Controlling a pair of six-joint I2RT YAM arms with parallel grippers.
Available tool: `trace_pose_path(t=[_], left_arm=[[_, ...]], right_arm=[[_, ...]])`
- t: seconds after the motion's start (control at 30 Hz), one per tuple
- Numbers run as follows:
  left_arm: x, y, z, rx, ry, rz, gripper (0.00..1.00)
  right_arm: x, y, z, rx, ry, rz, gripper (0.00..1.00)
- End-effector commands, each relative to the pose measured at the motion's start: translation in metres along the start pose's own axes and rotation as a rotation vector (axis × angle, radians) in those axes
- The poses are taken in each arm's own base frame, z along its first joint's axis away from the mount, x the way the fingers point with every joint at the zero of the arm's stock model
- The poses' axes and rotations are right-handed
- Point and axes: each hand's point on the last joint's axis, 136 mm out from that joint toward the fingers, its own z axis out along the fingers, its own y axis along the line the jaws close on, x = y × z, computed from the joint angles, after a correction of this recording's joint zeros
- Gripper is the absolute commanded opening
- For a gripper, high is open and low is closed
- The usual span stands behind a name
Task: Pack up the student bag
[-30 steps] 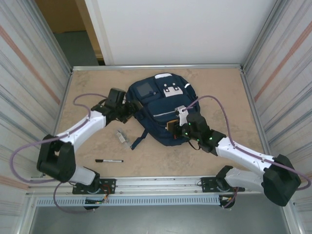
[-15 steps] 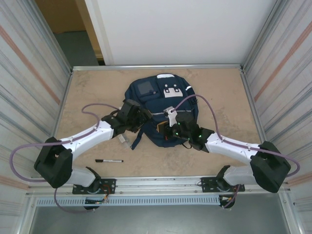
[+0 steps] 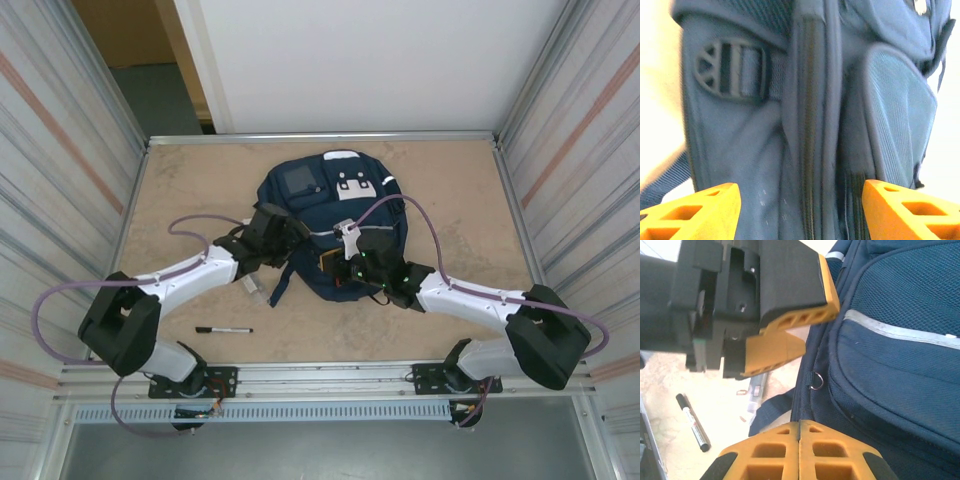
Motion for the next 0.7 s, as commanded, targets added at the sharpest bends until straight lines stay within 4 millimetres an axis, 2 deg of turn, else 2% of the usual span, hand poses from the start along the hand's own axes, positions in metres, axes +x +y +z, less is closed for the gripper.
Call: trace_pose_path(t=[0.0,0.1,0.17,0.3,0.47,0.67], left_arm=[[-0.007,-0.026,-0.021,0.074,-0.041,0.032,0.66],[-0.007,-0.031,-0.047,0.077,-0.132,0.080,0.70],[-0.006,-0.039,-0.054,0.095,-0.153,0.118,0.71],[0.007,-0.040,-0.037,0.092,-0.075,0.119,0.71],[0.021,-0.027,-0.012,0.045,-0.007,0.082,0.70],[0.025,-0.011,-0.003,0.009,-0.004,0.041,0.70]], right_arm=[[-0.025,0.034,-0.004,-0.112,-0.066,0.016,0.00],[-0.026,0.036,-0.002,-0.117,-0.076,0.017,0.00],[-0.026,0.038,0.001,-0.128,-0.069,0.017,0.00],[-0.029,0.046,0.003,-0.150,-0.069,0.012,0.00],[-0.033,0.049,0.002,-0.154,-0.075,0.014,0.00],[-0.031,0.048,-0.001,-0.151,-0.076,0.013,0.00]])
